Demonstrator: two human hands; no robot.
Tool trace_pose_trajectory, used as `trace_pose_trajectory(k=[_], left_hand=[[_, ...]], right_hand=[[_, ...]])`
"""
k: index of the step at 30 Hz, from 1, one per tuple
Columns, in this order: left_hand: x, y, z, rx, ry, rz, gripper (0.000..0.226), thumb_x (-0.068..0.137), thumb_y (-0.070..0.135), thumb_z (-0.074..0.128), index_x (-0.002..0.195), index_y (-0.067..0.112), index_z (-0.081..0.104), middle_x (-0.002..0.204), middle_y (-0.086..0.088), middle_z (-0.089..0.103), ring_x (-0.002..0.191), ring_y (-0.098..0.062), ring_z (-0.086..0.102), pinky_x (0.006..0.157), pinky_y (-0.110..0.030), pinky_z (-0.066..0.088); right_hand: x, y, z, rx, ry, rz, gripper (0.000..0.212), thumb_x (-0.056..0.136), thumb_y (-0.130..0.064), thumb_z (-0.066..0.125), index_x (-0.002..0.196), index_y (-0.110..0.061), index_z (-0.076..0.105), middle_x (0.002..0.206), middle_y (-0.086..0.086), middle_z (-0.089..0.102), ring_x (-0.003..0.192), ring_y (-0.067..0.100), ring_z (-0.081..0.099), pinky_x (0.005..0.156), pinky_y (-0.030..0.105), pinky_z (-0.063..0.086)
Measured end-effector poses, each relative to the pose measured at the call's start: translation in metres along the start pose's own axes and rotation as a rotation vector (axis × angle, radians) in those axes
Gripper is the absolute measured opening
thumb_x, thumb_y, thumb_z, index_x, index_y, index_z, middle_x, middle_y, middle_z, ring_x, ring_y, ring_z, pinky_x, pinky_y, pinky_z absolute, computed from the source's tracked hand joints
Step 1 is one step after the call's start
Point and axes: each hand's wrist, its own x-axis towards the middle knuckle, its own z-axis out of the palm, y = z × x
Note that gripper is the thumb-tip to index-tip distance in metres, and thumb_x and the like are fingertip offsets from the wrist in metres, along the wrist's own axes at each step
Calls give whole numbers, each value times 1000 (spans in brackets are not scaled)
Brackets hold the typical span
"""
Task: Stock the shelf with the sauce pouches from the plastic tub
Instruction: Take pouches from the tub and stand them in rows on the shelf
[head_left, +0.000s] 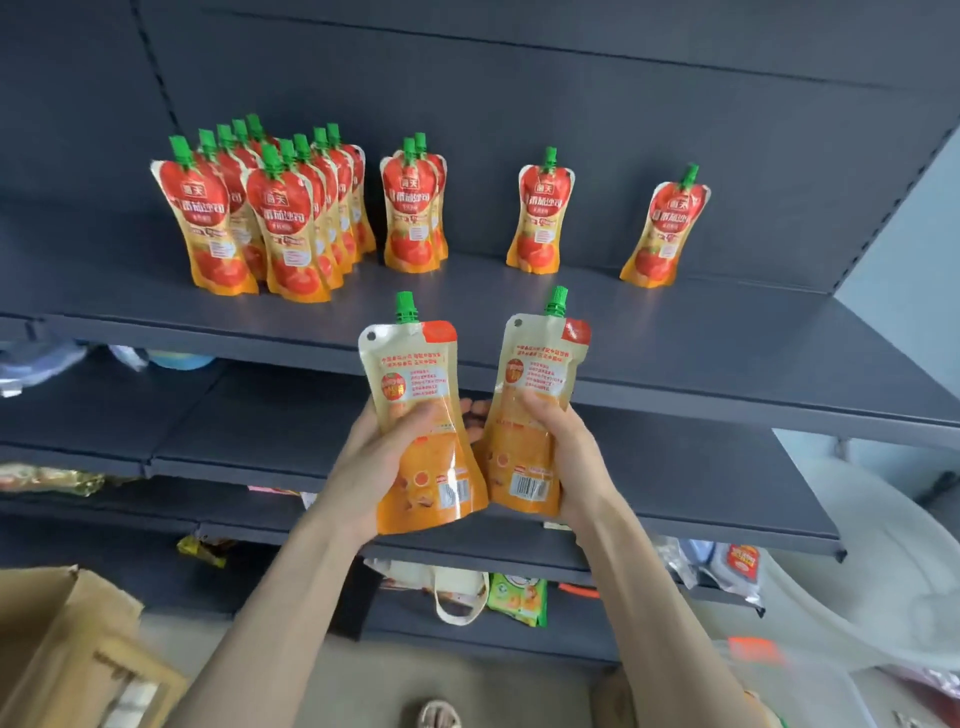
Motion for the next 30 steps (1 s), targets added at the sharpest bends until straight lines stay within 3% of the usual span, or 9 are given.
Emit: trace_pose_trajectory(k=[4, 8, 12, 15, 17, 20, 24, 27, 30], left_hand=[[55, 21, -20, 61, -34, 31, 36, 75, 50, 65, 110, 43, 58, 97, 4, 74, 89, -15, 71, 65, -32, 57], [111, 46, -25, 197, -19, 80, 60, 67, 80, 41, 113, 42, 52, 94, 5, 74, 87, -10, 71, 59, -25, 55], [167, 61, -29, 228, 19, 84, 71, 73, 78, 23, 110, 31, 60, 89, 5, 74, 85, -8, 70, 69, -31, 54], [200, 70, -29, 251, 10, 132, 56, 81, 72, 24, 114, 39, 55, 103, 6, 69, 90, -4, 67, 80, -29, 49], [217, 74, -31, 273, -12, 189, 56, 81, 70, 30, 128, 43, 44, 117, 16, 60, 97, 2, 62, 82, -21, 44], [244, 72, -37, 349, 27, 284, 63, 84, 60, 46, 140, 33, 35, 131, 14, 52, 115, -3, 51, 93, -20, 38], [275, 69, -43, 340, 175, 374, 43, 85, 34, 65, 122, 22, 46, 119, 1, 59, 101, -5, 58, 72, -7, 44], [294, 67, -49, 318, 269, 411, 53, 78, 33, 74, 118, 25, 40, 114, 7, 56, 99, -2, 55, 78, -13, 41], [310, 71, -53, 326, 310, 419, 61, 73, 34, 78, 115, 26, 34, 111, 9, 51, 92, 2, 52, 73, -9, 38]], right_hand=[[53, -11, 10, -67, -8, -58, 41, 87, -42, 56, 119, -16, 53, 99, 12, 73, 90, 30, 70, 73, 43, 58], [109, -23, 23, -175, 14, -24, 71, 75, -74, 39, 101, -13, 66, 88, 9, 71, 84, 23, 69, 77, 47, 57], [161, -34, 25, -284, 61, -69, 81, 67, -82, 31, 94, -15, 67, 84, 6, 71, 79, 18, 68, 75, 41, 57], [192, -42, 24, -374, 135, -166, 79, 71, -78, 32, 112, -15, 57, 91, 3, 67, 82, 12, 65, 77, 33, 54], [207, -45, 23, -421, 169, -227, 63, 77, -73, 34, 115, -28, 55, 97, -4, 63, 87, 7, 61, 76, 23, 49], [229, -46, 21, -486, 216, -263, 45, 87, -64, 43, 119, -35, 53, 98, -20, 59, 89, -5, 57, 73, 14, 41], [258, -40, 25, -418, 301, -297, 34, 91, -40, 59, 120, -26, 48, 94, -19, 58, 77, -8, 58, 66, 11, 43], [274, -36, 33, -411, 387, -367, 34, 88, -28, 66, 113, -19, 44, 92, -10, 56, 73, -10, 57, 63, 7, 45], [285, -37, 41, -415, 455, -405, 44, 86, -22, 69, 116, -14, 38, 102, -2, 55, 86, -1, 58, 70, 12, 48]])
